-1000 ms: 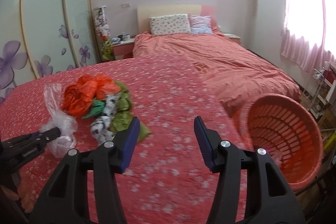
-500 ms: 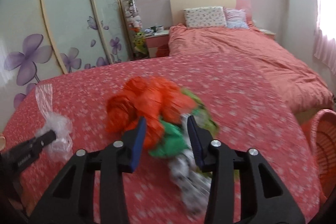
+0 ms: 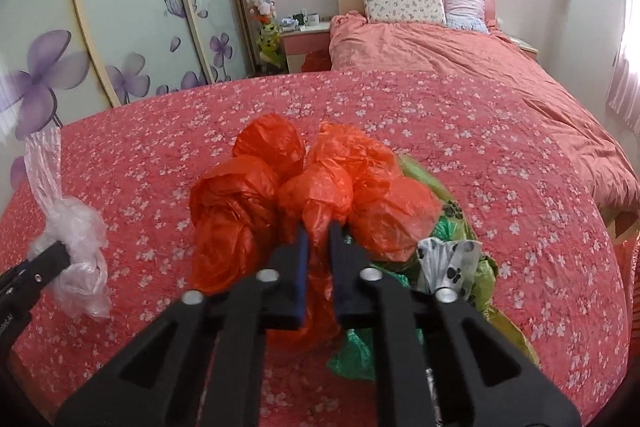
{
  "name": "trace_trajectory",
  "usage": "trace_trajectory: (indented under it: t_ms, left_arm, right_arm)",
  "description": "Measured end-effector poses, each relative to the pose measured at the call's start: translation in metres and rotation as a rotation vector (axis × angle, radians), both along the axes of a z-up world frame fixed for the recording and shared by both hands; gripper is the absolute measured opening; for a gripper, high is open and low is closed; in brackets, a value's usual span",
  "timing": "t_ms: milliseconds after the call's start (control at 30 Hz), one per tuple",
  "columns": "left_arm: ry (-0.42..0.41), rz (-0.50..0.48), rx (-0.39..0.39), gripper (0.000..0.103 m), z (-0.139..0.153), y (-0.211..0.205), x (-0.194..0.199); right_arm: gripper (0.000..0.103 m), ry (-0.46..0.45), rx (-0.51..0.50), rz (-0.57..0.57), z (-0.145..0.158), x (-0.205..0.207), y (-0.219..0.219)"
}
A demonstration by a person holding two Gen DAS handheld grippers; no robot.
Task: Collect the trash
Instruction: 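Grasp a clear bag with the left tool while the right tool grasps the orange-red bag, then carry both bags over the orange basket and open both tools to release them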
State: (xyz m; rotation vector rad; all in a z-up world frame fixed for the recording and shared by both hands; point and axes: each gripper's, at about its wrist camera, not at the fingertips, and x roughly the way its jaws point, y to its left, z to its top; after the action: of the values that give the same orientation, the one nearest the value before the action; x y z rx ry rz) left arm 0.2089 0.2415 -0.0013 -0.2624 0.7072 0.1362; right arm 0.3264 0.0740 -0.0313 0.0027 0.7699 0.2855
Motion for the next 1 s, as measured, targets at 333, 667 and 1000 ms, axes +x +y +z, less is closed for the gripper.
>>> trace_trajectory:
  t_ms: [333, 667, 1000]
  left_arm:
    - [-0.034, -0.044, 0.002, 0.027, 0.018, -0.017, -0.002]
    - [-0.075, -0.125, 0.015, 0.027, 0.038, -0.059, -0.010]
    - [-0.094, -0.220, 0.024, 0.027, 0.043, -0.103, -0.011]
  right_arm:
    - [0.007, -0.138, 0.091, -0.046, 0.053, -0.037, -0.052]
    - [0.007, -0.205, 0.133, -0.123, 0.072, -0.084, -0.114]
    - [0.007, -0.273, 0.168, -0.208, 0.087, -0.121, -0.172]
